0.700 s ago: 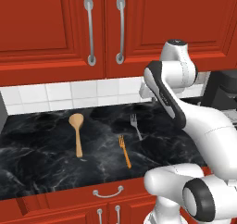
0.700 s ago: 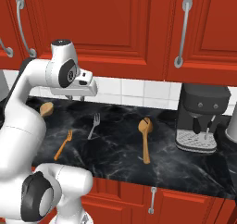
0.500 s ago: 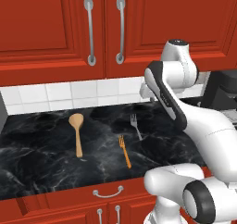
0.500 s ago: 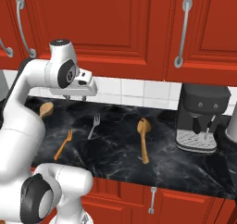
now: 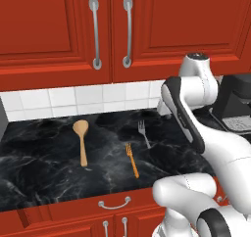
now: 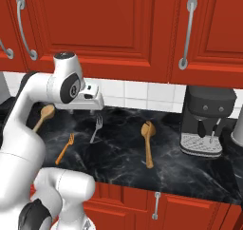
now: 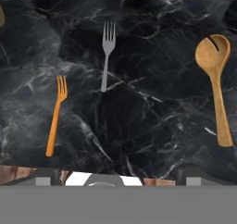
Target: Organize the utensils by type. Pick up the wooden spoons from the counter and place them in the open cabinet. Then pick up the metallic utensils from the counter and place them in the open drawer.
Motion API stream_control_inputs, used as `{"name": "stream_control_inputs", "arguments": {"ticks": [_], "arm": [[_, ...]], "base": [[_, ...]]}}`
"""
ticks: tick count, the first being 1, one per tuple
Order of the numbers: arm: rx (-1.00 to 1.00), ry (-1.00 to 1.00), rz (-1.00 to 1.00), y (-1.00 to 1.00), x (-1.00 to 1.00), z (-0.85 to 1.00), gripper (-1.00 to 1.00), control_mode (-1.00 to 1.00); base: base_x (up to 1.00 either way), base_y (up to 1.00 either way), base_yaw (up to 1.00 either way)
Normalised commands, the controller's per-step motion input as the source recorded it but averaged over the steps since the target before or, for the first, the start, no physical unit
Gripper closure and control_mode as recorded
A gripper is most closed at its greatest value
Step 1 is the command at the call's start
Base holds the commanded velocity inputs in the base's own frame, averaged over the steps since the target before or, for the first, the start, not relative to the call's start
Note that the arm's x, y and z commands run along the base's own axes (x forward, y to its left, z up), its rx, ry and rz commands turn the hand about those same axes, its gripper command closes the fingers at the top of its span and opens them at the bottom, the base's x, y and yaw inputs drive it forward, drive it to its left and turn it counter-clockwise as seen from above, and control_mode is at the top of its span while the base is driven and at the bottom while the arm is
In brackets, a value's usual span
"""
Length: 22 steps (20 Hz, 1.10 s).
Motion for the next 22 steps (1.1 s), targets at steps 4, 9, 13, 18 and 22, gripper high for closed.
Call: {"name": "stream_control_inputs", "arguments": {"ticks": [4, 9, 13, 18, 22], "arm": [[-0.01, 0.00, 0.01, -0.38, -0.14, -0.30, -1.00, -1.00], [-0.02, 0.00, 0.01, -0.52, -0.01, -0.23, -1.00, -1.00], [-0.13, 0.00, 0.00, -0.50, 0.00, -0.26, -1.00, -1.00], [-0.14, 0.00, 0.00, -0.49, 0.00, -0.29, -1.00, -1.00], [-0.14, -0.04, 0.01, -0.38, 0.02, -0.32, -1.00, -1.00]], "base": [[0.00, 0.00, 0.00], [0.00, 0.00, 0.00], [0.00, 0.00, 0.00], [0.00, 0.00, 0.00], [0.00, 0.00, 0.00]]}}
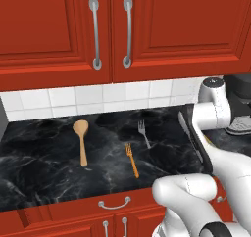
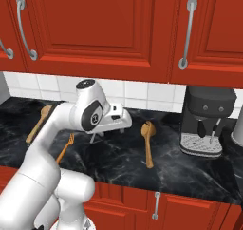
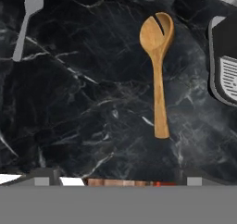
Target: Organize the utensils by type. Pick up the wooden spoons from the counter and place them in the open cabinet. Then pick up the metallic utensils from the counter and place them in the open drawer.
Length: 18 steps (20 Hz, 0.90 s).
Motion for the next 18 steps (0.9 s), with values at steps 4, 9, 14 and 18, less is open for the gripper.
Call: {"name": "stream_control_inputs", "arguments": {"ticks": [4, 9, 14, 18], "arm": [[-0.13, -0.04, 0.02, -0.28, 0.08, -0.30, -1.00, -1.00], [-0.06, 0.00, 0.01, -0.25, 0.13, -0.27, -1.00, -1.00], [0.00, 0.00, 0.02, -0.26, 0.19, -0.18, -1.00, -1.00], [0.00, 0.03, 0.03, -0.27, 0.24, -0.10, -1.00, -1.00]], "base": [[0.00, 0.00, 0.00], [0.00, 0.00, 0.00], [0.00, 0.00, 0.00], [0.00, 0.00, 0.00]]}}
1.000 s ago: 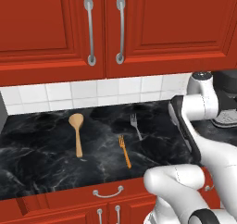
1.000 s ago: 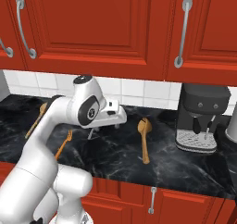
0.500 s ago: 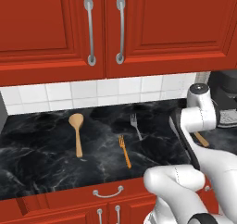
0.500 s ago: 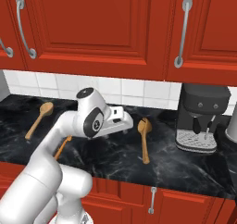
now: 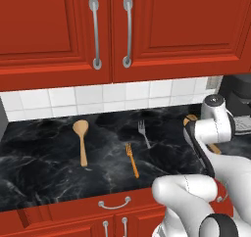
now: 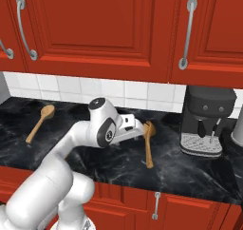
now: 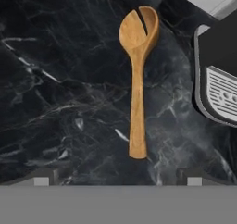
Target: Organize the utensils by type. Pick up the wooden spoons from the counter and place them in the open cabinet. Then pick up the metallic utensils from the counter and place them in the open drawer.
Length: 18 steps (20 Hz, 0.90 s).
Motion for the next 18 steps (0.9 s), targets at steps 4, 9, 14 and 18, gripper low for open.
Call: {"name": "stream_control_inputs", "arguments": {"ticks": [4, 9, 14, 18], "arm": [[0.00, 0.11, 0.03, -0.26, 0.32, -0.10, -1.00, -1.00], [0.00, 0.07, 0.04, -0.30, 0.37, -0.16, -1.00, -1.00], [0.06, 0.16, 0.03, -0.30, 0.46, -0.22, -1.00, -1.00], [0.11, 0.14, 0.05, -0.26, 0.34, -0.28, -1.00, -1.00]], "base": [[0.00, 0.00, 0.00], [0.00, 0.00, 0.00], [0.00, 0.00, 0.00], [0.00, 0.00, 0.00]]}}
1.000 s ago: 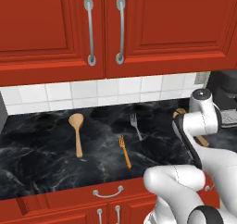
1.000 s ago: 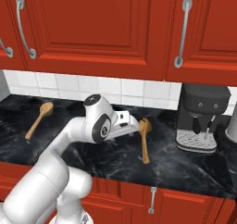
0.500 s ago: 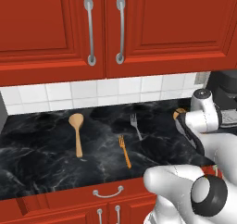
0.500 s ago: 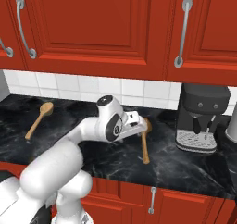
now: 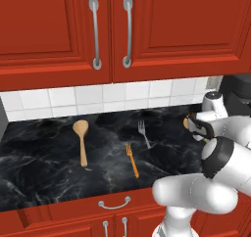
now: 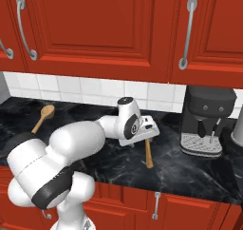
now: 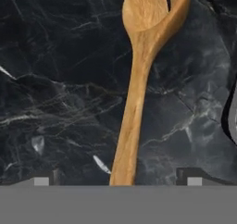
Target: Organize the utensils by type. Pick up the wooden spoons from the counter and place them in the open cabinet. Then pick up the metallic utensils from the counter and place them in the open drawer.
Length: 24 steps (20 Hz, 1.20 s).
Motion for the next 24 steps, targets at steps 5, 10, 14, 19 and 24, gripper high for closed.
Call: {"name": "stream_control_inputs", "arguments": {"ticks": [5, 10, 14, 19, 24], "arm": [[0.11, 0.02, 0.05, -0.20, 0.20, -0.29, -1.00, -1.00], [0.04, 0.00, 0.07, -0.16, 0.17, -0.25, -1.00, -1.00], [0.00, 0.00, 0.06, -0.06, 0.17, -0.32, -1.00, -1.00], [0.00, 0.01, 0.02, 0.00, 0.23, -0.30, -1.00, -1.00], [0.01, 0.04, 0.01, 0.00, 0.25, -0.27, -1.00, -1.00]], "base": [[0.00, 0.00, 0.00], [0.00, 0.00, 0.00], [0.00, 0.00, 0.00], [0.00, 0.00, 0.00], [0.00, 0.00, 0.00]]}}
